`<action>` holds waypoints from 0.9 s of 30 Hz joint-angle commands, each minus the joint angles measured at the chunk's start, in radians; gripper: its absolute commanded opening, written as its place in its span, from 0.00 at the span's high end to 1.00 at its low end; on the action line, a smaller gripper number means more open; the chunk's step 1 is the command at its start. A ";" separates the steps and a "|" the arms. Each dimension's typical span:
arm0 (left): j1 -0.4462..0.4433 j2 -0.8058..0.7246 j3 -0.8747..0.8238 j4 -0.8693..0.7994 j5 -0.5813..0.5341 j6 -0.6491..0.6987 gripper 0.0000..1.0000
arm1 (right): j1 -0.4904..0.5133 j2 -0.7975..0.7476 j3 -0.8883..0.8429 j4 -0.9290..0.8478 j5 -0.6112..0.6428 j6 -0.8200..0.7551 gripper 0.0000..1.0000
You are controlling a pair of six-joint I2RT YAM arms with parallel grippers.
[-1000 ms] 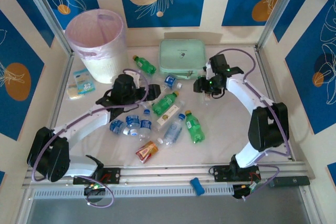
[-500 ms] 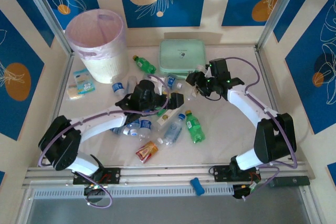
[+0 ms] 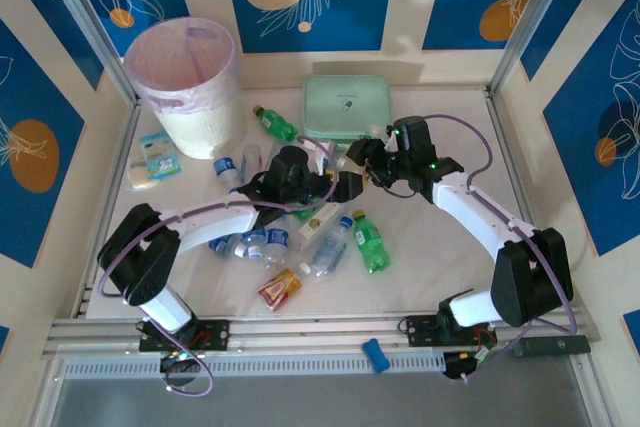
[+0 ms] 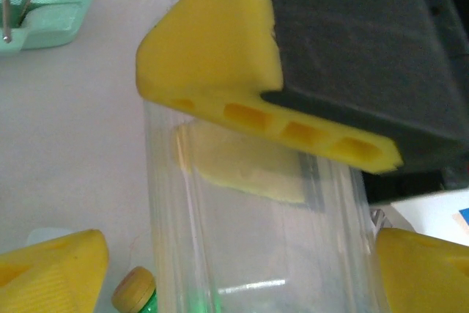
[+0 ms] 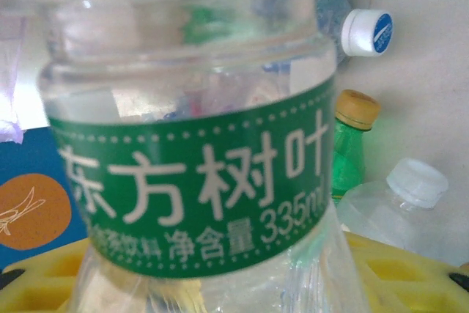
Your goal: Put the plastic bottles in the bin
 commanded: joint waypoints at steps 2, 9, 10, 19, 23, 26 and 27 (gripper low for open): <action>-0.013 0.036 0.035 0.066 0.068 -0.017 0.15 | 0.006 -0.038 -0.022 0.019 -0.008 0.019 0.54; -0.018 0.040 0.024 0.079 0.074 -0.011 0.42 | 0.007 -0.033 -0.022 0.030 -0.018 0.022 0.53; -0.019 0.037 0.022 0.080 0.072 -0.010 0.47 | 0.006 -0.035 -0.023 0.031 -0.018 0.021 0.53; -0.017 0.004 -0.023 0.068 0.019 -0.007 0.58 | -0.033 -0.047 0.027 -0.006 -0.053 -0.016 0.24; -0.009 -0.051 -0.057 0.022 -0.037 0.009 0.59 | -0.092 -0.069 0.074 -0.055 -0.067 -0.056 0.17; 0.009 -0.112 -0.060 -0.056 -0.087 0.027 0.59 | -0.136 -0.090 0.090 -0.085 -0.058 -0.074 0.17; 0.020 -0.134 -0.056 -0.089 -0.102 0.037 0.59 | -0.147 -0.096 0.093 -0.092 -0.050 -0.083 0.16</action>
